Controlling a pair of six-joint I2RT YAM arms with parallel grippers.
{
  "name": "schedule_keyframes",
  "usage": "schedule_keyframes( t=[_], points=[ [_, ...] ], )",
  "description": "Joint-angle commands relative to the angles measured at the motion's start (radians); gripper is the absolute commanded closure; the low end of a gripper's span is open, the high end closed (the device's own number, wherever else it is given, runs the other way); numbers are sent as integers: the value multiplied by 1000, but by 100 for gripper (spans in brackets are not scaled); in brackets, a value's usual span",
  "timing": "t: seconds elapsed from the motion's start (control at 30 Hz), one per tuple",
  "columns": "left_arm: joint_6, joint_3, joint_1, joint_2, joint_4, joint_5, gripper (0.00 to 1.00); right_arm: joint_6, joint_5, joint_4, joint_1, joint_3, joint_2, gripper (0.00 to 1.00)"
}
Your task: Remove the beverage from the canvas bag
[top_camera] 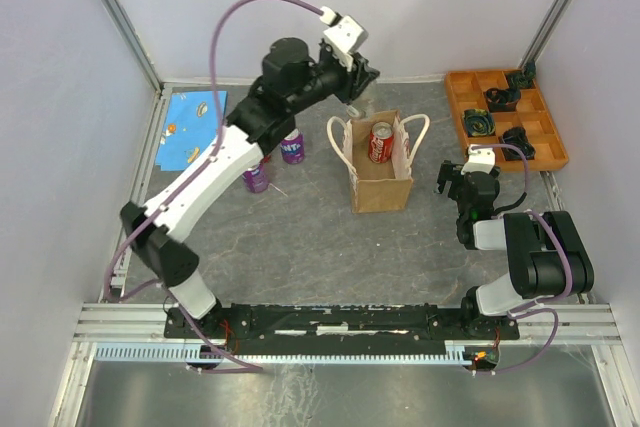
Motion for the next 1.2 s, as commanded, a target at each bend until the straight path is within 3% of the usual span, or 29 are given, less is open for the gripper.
schedule_keyframes(
  t=[0.0,0.27,0.47,0.93,1.17],
  points=[
    [119,56,10,-173,59,-168,97,-8,-2,30,-2,23,0,1],
    [79,-155,125,-346,59,-248,97,-8,-1,30,-3,23,1,1],
    [-28,-447,183,-434,160,-228,97,-9,-2,30,-2,23,0,1],
    [-134,-789,232,-399,416,-205,97,-9,-2,31,-3,23,0,1],
    [-179,-987,276,-393,657,-174,97,-8,-2,30,-2,24,0,1]
  ],
)
